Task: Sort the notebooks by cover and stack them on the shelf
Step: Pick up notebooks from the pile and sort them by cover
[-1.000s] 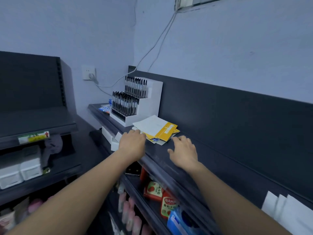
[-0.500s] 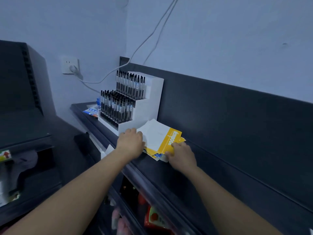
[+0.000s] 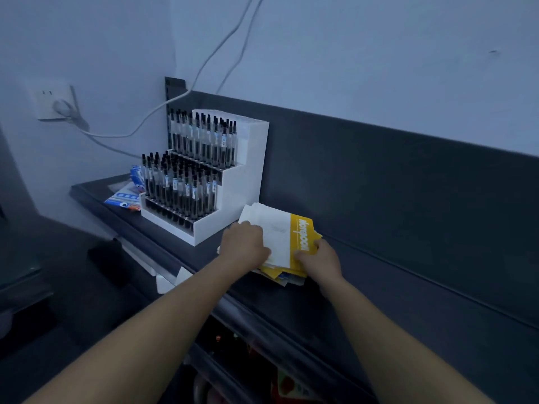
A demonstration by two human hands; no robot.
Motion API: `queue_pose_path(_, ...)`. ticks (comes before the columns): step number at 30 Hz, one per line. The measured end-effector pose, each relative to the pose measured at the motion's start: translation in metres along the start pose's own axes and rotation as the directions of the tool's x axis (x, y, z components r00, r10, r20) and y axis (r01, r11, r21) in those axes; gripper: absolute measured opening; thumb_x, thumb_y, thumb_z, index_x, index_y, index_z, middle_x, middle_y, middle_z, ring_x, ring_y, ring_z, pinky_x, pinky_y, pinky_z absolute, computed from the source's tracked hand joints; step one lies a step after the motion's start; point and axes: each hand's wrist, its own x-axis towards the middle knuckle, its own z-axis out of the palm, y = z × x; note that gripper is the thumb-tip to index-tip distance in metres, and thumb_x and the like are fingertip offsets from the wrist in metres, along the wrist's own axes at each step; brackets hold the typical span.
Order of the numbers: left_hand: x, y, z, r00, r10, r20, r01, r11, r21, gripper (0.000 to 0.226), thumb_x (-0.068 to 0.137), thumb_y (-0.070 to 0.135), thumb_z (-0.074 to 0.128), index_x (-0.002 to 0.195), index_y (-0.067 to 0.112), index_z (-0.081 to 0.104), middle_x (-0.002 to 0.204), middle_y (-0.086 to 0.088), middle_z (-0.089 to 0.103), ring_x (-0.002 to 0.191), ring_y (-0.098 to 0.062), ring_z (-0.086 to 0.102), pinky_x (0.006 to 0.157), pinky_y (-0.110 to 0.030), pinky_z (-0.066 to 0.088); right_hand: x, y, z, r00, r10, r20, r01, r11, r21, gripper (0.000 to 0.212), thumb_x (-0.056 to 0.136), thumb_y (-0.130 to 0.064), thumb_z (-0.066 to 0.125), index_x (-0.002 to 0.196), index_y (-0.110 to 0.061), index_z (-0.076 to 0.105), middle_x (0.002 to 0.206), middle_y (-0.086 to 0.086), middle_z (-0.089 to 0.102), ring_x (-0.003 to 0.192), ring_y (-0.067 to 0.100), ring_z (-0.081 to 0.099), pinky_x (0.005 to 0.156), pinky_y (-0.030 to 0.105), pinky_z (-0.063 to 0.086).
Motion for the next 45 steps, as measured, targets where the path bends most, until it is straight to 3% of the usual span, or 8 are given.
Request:
queue_pose_path(8,0.008,-0.002,0.01,0.985,-0.114,0.129,0.103,0.991,0.087,0.058,0.085,0.063,0.051,0.121,0.018,0.051,0.132,-0.012,0.049,0.124,-0.032,0.041,0.1,-0.044,0.031,0.005,0.009,0.0,0.991,0.135,-0.013,-0.13,0.973,0.191,0.023,0.088,-0.028,0.062,0.101,-0.012,0.052,0.11,0.007,0.059,0.097,0.025,0.058,0.08,0.039,0.052)
queue_pose_path(16,0.001,0.01,0.005,0.997,-0.067,0.03,0.064,0.994,0.089,0.028,0.094,0.04,0.046,0.103,0.017,0.06,0.112,-0.005,0.061,0.11,-0.027,0.053,0.095,-0.04,0.033,0.01,0.012,-0.004,0.975,0.208,0.073,-0.22,0.902,0.372,0.021,0.088,-0.018,0.064,0.105,-0.008,0.057,0.108,0.007,0.063,0.099,0.026,0.06,0.072,0.035,0.051)
queue_pose_path(21,0.005,0.009,0.009,0.991,-0.09,0.096,0.114,0.952,-0.283,0.026,0.095,0.017,0.046,0.115,0.023,0.062,0.124,-0.004,0.06,0.111,-0.022,0.056,0.092,-0.029,0.044,0.011,0.019,-0.016,0.951,0.3,0.07,-0.298,0.841,0.451,0.028,0.081,-0.013,0.073,0.103,-0.006,0.058,0.103,0.013,0.066,0.093,0.03,0.065,0.076,0.042,0.056)
queue_pose_path(24,0.005,0.011,0.006,0.988,-0.106,0.111,0.139,0.928,-0.346,0.043,0.096,0.012,0.043,0.137,0.016,0.052,0.14,-0.002,0.052,0.124,-0.022,0.051,0.094,-0.027,0.042,0.011,0.024,-0.022,0.946,0.32,0.057,-0.305,0.813,0.495,0.019,0.084,-0.012,0.071,0.088,-0.013,0.052,0.099,0.012,0.065,0.088,0.028,0.065,0.067,0.038,0.056)
queue_pose_path(32,0.001,0.019,0.002,0.978,-0.141,0.153,0.196,0.871,-0.451,0.044,0.094,0.006,0.041,0.135,0.014,0.054,0.134,-0.003,0.055,0.116,-0.023,0.055,0.088,-0.027,0.045,0.004,0.028,-0.034,0.972,0.212,-0.101,-0.16,0.912,0.378,0.008,0.087,-0.021,0.064,0.087,-0.019,0.056,0.088,-0.002,0.062,0.073,0.012,0.058,0.061,0.029,0.047)
queue_pose_path(35,0.002,0.017,0.004,0.969,-0.169,0.179,0.24,0.816,-0.526,0.04,0.092,0.004,0.043,0.127,0.013,0.059,0.123,-0.005,0.061,0.107,-0.024,0.058,0.083,-0.027,0.044,0.001,0.026,-0.035,0.97,0.212,-0.119,-0.141,0.891,0.431,0.001,0.09,-0.018,0.057,0.09,-0.018,0.056,0.095,0.001,0.062,0.074,0.015,0.057,0.057,0.028,0.045)
queue_pose_path(40,-0.003,0.024,-0.001,0.966,-0.199,0.167,0.259,0.777,-0.573,0.023,0.095,0.01,0.039,0.074,0.014,0.047,0.074,-0.003,0.049,0.066,-0.019,0.043,0.061,-0.025,0.034,-0.003,0.026,-0.043,0.967,0.242,-0.08,-0.152,0.797,0.584,0.01,0.093,-0.008,0.051,0.084,-0.013,0.054,0.094,0.01,0.063,0.078,0.023,0.057,0.073,0.038,0.053)
queue_pose_path(45,-0.012,0.043,-0.011,0.945,-0.192,0.267,0.328,0.569,-0.754,0.029,0.101,0.019,0.041,0.073,0.009,0.041,0.069,-0.005,0.039,0.059,-0.021,0.043,0.055,-0.022,0.043,-0.011,0.026,-0.06,0.974,0.225,-0.004,-0.161,0.708,0.687,0.009,0.095,-0.011,0.055,0.088,-0.015,0.059,0.095,0.006,0.064,0.088,0.025,0.062,0.073,0.037,0.054)
